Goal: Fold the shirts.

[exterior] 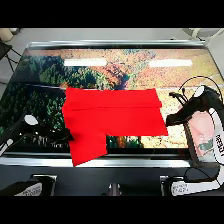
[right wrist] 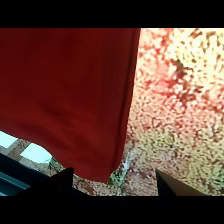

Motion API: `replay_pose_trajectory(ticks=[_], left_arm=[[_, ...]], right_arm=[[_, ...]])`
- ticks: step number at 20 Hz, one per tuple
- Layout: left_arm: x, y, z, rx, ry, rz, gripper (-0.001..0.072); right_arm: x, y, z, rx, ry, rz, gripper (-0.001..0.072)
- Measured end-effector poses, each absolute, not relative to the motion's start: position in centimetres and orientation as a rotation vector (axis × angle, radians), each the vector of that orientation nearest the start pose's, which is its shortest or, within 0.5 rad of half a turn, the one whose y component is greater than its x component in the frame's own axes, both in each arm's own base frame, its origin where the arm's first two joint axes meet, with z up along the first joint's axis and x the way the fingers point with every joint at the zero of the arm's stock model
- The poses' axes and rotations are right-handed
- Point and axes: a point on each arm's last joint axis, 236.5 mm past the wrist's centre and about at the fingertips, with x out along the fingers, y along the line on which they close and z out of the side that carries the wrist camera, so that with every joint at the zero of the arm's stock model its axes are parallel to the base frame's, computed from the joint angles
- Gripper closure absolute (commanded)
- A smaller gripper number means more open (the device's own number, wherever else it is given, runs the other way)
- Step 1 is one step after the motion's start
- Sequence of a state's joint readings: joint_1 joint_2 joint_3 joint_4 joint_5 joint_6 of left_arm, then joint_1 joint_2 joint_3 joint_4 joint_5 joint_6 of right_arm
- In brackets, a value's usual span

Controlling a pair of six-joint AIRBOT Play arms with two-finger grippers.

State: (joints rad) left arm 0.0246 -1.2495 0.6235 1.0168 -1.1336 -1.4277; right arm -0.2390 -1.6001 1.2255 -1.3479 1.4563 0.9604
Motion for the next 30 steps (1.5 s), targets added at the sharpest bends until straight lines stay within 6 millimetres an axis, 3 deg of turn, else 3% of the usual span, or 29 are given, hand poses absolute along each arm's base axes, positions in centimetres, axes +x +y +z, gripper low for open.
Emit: replay_pose_trajectory(ticks=[1,2,3,8,10,12,13,18,23,26,30], left_arm=[[23.2,-10.9,-10.8,-0.537,1.670,-0.251,0.0388],[23.4,-11.0,-11.0,-0.546,1.663,-0.241,0.0607],[23.7,-10.7,-11.4,-0.541,1.653,-0.224,0.0684],[24.4,-10.5,-11.6,-0.554,1.629,-0.198,0.0685],[24.5,-10.4,-11.7,-0.552,1.622,-0.195,0.0685],[24.7,-10.4,-11.7,-0.550,1.613,-0.192,0.0685],[24.8,-10.3,-11.6,-0.546,1.606,-0.190,0.0686],[25.9,-9.4,-10.7,-0.470,1.537,-0.206,0.0687],[31.3,-9.8,-4.3,-0.436,1.328,-0.271,0.0688],[35.3,-9.7,-1.0,-0.421,1.231,-0.289,0.0688],[41.5,-8.1,0.6,-0.435,1.151,-0.261,0.0688]], right_arm=[[32.0,-2.4,-8.6,-0.002,1.698,0.497,0.0174],[31.8,-2.4,-9.0,0.001,1.702,0.496,0.0174],[31.4,-2.3,-9.4,0.008,1.710,0.497,0.0172],[30.3,-1.4,-10.7,0.050,1.716,0.502,0.0171],[30.0,-0.9,-11.0,0.077,1.724,0.511,0.0278],[29.8,-0.3,-11.3,0.108,1.729,0.524,0.0591],[29.9,-0.2,-11.5,0.116,1.725,0.520,0.0696],[30.6,-0.4,-10.5,0.090,1.694,0.524,0.0700],[35.7,-0.8,-6.1,0.014,1.529,0.514,0.0701],[40.5,-0.5,-3.9,-0.080,1.395,0.480,0.0701],[47.4,-0.2,-2.8,-0.153,1.247,0.412,0.0700]])
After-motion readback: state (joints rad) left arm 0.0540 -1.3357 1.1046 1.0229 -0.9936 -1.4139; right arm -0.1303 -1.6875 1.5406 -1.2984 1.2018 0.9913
